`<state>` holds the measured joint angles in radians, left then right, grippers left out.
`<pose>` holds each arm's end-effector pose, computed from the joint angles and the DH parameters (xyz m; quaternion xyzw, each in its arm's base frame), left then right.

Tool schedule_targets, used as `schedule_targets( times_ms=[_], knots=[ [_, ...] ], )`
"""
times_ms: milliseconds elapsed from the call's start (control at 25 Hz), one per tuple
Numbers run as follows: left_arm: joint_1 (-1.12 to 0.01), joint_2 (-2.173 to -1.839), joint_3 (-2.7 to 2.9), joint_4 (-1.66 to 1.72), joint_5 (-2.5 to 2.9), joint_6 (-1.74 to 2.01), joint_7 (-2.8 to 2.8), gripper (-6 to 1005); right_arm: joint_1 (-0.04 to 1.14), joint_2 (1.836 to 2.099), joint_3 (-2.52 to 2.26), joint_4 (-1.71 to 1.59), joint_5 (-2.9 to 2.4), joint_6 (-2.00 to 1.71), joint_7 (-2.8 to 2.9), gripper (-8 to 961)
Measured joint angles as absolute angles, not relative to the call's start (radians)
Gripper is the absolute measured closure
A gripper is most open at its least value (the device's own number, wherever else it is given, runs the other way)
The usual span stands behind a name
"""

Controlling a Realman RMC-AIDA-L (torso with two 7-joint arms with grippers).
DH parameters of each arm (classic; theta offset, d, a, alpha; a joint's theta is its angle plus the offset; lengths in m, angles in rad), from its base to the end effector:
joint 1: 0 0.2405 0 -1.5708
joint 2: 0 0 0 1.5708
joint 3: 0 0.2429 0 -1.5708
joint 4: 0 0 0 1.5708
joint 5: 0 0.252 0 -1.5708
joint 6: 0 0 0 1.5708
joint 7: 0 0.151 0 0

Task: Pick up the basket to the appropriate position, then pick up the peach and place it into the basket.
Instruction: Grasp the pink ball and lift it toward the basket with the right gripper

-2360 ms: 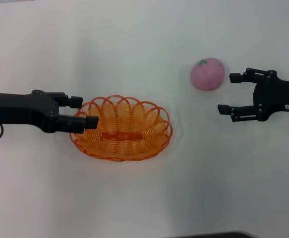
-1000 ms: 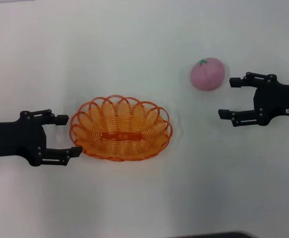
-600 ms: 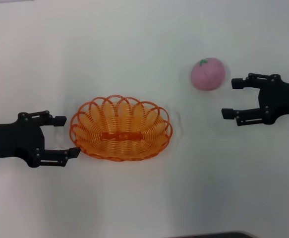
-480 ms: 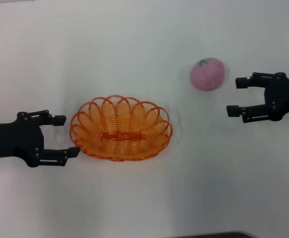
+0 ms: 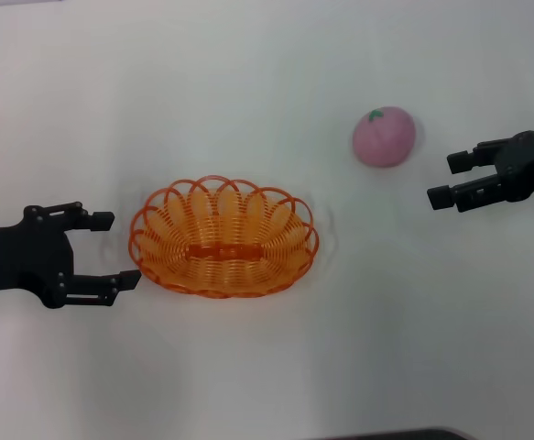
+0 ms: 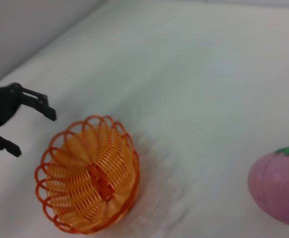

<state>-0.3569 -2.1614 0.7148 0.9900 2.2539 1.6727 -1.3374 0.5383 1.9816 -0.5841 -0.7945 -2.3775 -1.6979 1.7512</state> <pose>-0.3053 0.3097 0.0168 -0.9737 -0.1653 -0.1082 0.1135 0.3167 0.3479 0.0643 -0.9231 0.3636 0.0862 0.0911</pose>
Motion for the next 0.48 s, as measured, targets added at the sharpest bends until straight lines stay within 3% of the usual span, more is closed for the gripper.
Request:
schedule_targets(
  times_ms=[480],
  knots=[
    [-0.348,-2.161,0.717,0.992,2.256,1.667,-1.34,124,0.649,1.997,-0.637,-0.896,-2.551,-1.674,1.978,64]
  ],
)
